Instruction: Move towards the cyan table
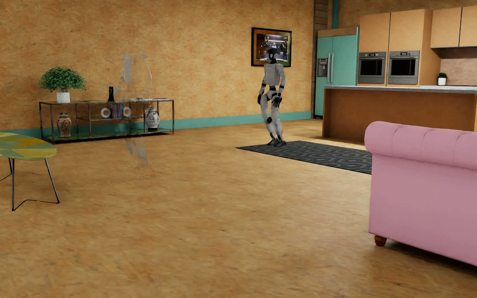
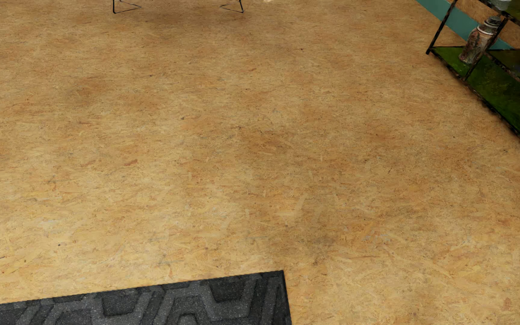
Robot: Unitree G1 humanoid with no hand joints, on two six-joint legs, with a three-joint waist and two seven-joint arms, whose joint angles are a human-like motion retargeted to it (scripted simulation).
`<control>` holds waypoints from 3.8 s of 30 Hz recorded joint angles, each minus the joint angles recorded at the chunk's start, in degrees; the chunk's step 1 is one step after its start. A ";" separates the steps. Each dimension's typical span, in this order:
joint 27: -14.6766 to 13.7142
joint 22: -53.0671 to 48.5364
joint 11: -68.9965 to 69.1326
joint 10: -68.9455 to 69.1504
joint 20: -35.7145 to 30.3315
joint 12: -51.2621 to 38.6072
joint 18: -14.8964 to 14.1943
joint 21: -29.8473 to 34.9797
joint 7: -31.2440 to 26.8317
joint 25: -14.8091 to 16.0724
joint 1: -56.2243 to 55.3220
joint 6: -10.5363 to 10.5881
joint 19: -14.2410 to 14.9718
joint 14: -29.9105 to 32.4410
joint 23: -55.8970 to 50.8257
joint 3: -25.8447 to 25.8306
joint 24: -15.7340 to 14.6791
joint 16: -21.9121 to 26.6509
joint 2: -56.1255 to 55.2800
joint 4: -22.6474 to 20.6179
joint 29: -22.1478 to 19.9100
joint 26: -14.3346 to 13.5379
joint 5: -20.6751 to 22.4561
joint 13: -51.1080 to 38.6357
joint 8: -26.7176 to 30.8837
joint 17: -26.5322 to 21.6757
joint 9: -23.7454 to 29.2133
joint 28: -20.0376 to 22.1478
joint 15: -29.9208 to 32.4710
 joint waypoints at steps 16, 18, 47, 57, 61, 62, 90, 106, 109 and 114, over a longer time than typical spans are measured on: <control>0.00 2.77 18.93 0.34 -2.17 3.47 0.00 -3.04 0.00 0.00 0.39 -0.38 0.00 -1.38 -1.78 -1.62 0.00 0.63 -10.56 -2.22 0.00 0.00 -0.95 3.47 0.00 -1.22 1.64 0.00 4.01; 0.00 2.14 35.71 0.94 -1.83 3.58 0.00 -3.63 0.00 0.00 1.56 -0.56 0.00 -2.34 -1.23 -3.16 0.00 0.88 -19.95 -2.55 0.00 0.00 -1.61 4.02 0.00 -1.27 3.08 0.00 9.79; 0.00 5.78 1.69 6.26 -4.36 11.29 0.00 -17.07 0.00 0.00 -28.44 4.02 0.00 16.24 -14.73 10.63 0.00 -1.48 8.19 0.70 0.00 0.00 5.66 -11.18 0.00 -5.68 4.74 0.00 -8.20; 0.00 1.79 37.56 3.53 -3.21 -0.77 0.00 -4.96 0.00 0.00 -12.69 -3.60 0.00 13.85 5.33 2.21 0.00 2.73 -0.16 -5.69 0.00 0.00 -3.14 2.10 0.00 -0.10 2.21 0.00 21.68; 0.00 -9.75 47.58 1.48 10.08 -5.10 0.00 -2.20 0.00 0.00 -2.05 -3.41 0.00 5.30 11.18 -3.15 0.00 5.28 -18.00 -5.27 0.00 0.00 -3.19 10.55 0.00 0.25 2.19 0.00 2.85; 0.00 -11.94 43.39 1.11 13.14 -5.94 0.00 -1.42 0.00 0.00 0.27 -3.09 0.00 3.41 11.53 -4.56 0.00 5.28 -21.24 -4.82 0.00 0.00 -2.68 12.42 0.00 0.24 2.15 0.00 1.96; 0.00 5.08 4.02 -1.16 1.29 22.46 0.00 -22.17 0.00 0.00 -23.00 9.55 0.00 6.33 -10.06 14.95 0.00 -3.20 12.60 5.90 0.00 0.00 6.69 -5.22 0.00 -9.21 -0.65 0.00 -8.79; 0.00 -12.24 30.54 1.61 23.63 -7.83 0.00 -5.52 0.00 0.00 -7.16 -1.01 0.00 9.82 8.26 -5.49 0.00 6.89 -13.81 -2.55 0.00 0.00 -1.18 16.09 0.00 1.26 0.38 0.00 -0.05; 0.00 -15.51 12.62 1.67 22.69 -9.35 0.00 -6.25 0.00 0.00 -5.55 0.09 0.00 7.53 6.39 -5.81 0.00 5.84 -11.84 -2.20 0.00 0.00 -0.48 13.50 0.00 1.22 -0.07 0.00 4.38; 0.00 -10.10 5.38 1.05 14.63 -7.16 0.00 -6.80 0.00 0.00 -3.38 1.48 0.00 5.94 2.07 -2.76 0.00 1.29 -6.60 -1.51 0.00 0.00 -0.37 4.54 0.00 0.18 -0.46 0.00 9.20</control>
